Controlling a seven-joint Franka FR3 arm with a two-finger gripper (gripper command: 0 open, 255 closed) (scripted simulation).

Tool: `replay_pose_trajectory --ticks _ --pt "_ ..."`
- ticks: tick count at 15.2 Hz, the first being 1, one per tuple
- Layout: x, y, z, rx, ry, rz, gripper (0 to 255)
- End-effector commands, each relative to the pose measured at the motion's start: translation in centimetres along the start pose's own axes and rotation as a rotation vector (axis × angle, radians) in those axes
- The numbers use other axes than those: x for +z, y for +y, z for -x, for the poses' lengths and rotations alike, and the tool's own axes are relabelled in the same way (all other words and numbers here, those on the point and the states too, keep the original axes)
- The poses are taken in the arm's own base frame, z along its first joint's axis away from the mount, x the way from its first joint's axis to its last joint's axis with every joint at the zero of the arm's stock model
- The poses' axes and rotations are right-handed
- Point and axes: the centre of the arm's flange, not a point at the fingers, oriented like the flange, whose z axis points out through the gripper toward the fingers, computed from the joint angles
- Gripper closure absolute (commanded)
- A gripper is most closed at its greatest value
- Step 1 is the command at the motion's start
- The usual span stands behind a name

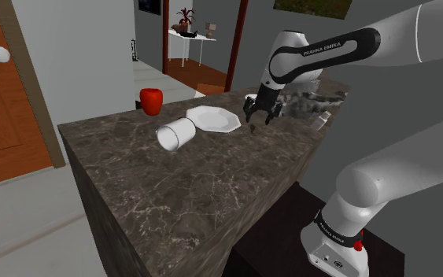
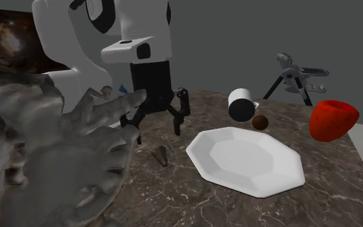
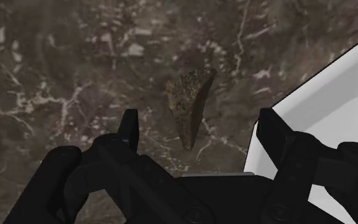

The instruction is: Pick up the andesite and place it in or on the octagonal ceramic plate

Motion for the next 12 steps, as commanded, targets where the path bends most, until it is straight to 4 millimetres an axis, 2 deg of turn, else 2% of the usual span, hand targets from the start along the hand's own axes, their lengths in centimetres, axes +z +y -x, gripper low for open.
replay_pose_trajectory --ticks 1,2,9,12 --pt "0.1 -1.0 -3.4 -0.109 -0.069 0.057 0" --pt "0.2 -1.3 -4.1 -0.129 -0.081 0.068 0" --pt "4.1 -1.0 -3.7 -0.129 -0.081 0.068 0" --pt "4.1 -1.0 -3.7 -0.129 -0.081 0.068 0"
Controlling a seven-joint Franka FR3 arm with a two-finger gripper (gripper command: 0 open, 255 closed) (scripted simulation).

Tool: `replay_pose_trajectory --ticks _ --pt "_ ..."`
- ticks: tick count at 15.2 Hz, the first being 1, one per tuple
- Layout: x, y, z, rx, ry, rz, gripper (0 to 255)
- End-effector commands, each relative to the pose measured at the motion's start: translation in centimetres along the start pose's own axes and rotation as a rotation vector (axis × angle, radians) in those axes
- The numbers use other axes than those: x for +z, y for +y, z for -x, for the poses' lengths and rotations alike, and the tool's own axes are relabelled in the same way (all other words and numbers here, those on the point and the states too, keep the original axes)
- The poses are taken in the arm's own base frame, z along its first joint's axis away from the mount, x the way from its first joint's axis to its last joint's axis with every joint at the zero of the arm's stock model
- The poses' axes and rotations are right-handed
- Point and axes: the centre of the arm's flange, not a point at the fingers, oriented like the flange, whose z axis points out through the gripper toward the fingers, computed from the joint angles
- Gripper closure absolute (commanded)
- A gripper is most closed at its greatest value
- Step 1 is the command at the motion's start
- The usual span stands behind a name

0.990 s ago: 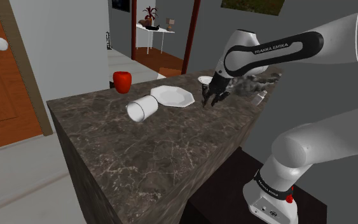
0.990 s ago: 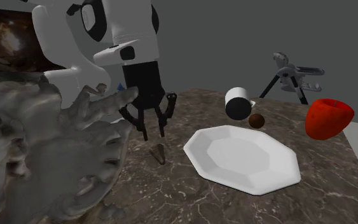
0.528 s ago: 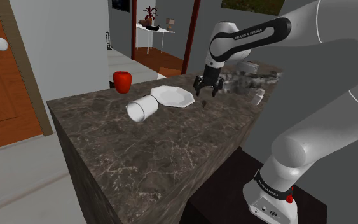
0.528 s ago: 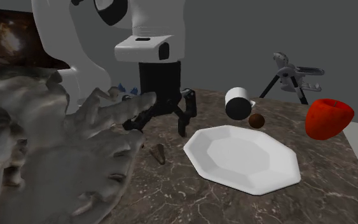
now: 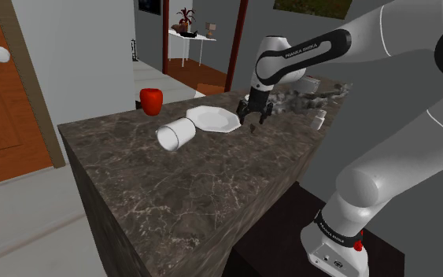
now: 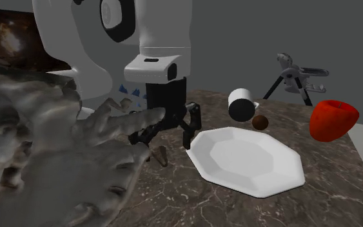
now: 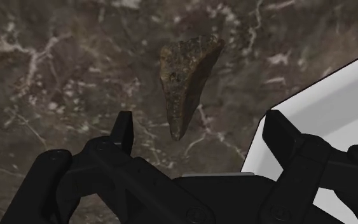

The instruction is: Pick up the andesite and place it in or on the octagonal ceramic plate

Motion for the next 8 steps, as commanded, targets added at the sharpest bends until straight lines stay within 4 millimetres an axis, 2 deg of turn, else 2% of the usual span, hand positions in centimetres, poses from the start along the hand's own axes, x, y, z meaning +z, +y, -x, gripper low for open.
replay_pose_trajectory --ticks 1,5,6,8 --pt "1.35 0.9 -0.07 0.015 -0.025 0.007 0" --pt "1.35 0.89 -0.07 0.015 -0.025 0.007 0" --pt "1.43 0.9 0.0 0.015 -0.025 0.007 255" --pt "1.35 0.78 0.06 0.015 -0.025 0.007 255"
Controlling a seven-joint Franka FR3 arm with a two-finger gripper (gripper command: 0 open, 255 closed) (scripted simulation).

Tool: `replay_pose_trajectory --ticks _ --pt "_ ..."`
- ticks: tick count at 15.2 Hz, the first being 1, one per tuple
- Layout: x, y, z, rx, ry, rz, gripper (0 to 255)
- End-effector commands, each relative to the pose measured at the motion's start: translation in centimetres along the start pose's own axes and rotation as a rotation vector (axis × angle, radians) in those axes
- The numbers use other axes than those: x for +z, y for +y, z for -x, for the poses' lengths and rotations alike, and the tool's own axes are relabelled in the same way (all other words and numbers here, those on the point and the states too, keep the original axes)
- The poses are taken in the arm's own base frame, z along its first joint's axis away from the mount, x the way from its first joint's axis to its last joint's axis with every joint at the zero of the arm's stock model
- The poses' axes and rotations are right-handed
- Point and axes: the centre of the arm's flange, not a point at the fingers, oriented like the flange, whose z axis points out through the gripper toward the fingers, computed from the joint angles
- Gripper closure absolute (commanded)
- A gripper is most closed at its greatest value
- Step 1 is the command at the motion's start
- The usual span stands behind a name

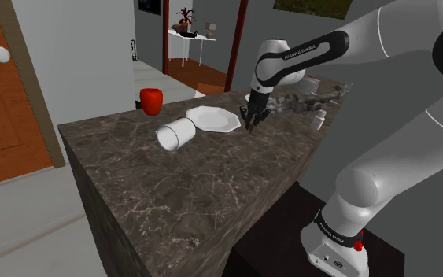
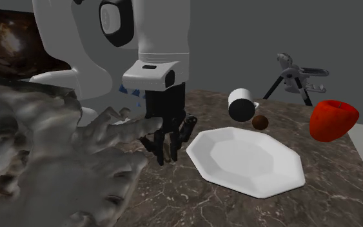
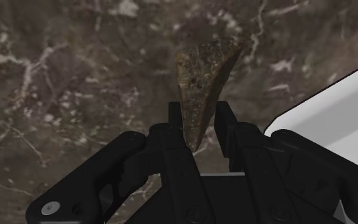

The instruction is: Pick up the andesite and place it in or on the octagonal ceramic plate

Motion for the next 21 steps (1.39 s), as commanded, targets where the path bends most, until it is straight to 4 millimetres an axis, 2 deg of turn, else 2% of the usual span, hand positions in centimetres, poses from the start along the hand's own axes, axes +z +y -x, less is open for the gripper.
replay_pose_trajectory --ticks 1,7,21 --pt "0.7 0.6 0.0 0.001 -0.01 0.017 255" --pt "0.5 0.7 -0.2 0.001 -0.01 0.018 255" --pt "-6.9 0.8 -0.2 0.001 -0.01 0.018 255"
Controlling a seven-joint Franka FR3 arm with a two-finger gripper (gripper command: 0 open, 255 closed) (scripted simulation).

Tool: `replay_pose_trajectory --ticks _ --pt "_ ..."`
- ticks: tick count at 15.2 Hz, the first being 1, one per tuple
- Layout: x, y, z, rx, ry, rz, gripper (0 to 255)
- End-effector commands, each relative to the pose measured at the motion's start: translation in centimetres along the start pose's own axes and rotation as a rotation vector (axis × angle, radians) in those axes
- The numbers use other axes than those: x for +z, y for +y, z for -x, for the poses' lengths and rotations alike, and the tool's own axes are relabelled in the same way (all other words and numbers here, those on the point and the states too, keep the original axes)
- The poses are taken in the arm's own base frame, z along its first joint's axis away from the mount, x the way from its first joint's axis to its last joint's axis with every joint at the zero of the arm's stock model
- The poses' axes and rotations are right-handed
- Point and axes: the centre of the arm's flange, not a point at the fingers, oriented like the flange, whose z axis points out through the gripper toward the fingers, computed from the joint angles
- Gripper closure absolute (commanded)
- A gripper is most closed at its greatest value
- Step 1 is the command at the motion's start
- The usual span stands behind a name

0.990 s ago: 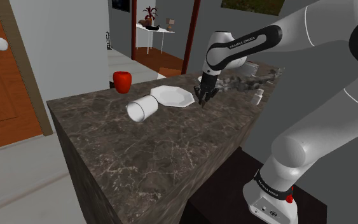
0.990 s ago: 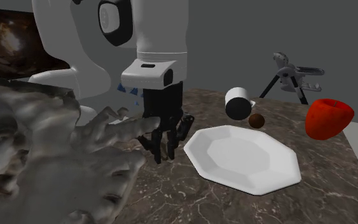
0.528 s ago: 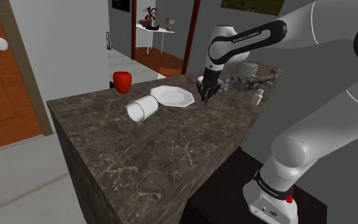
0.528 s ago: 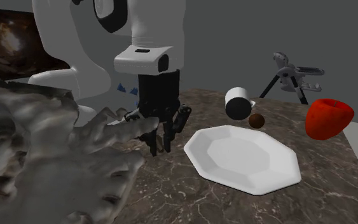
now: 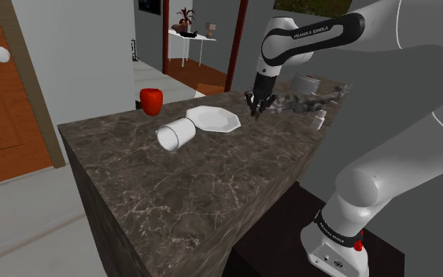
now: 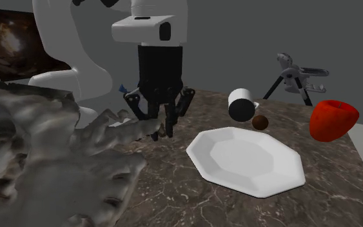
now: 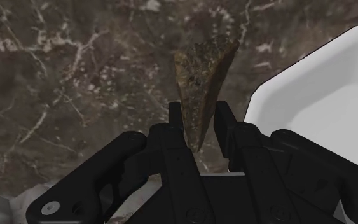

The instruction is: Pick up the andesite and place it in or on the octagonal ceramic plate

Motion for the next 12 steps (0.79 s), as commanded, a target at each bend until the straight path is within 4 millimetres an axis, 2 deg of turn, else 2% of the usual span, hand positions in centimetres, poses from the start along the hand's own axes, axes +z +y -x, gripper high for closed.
replay_pose_trajectory --ticks 1,3,12 --pt "-1.1 0.1 0.0 0.0 0.0 0.0 255" --pt "-1.7 0.1 0.0 0.0 0.0 0.0 255" --pt "-2.5 -10.5 -5.3 0.0 0.0 0.0 255"
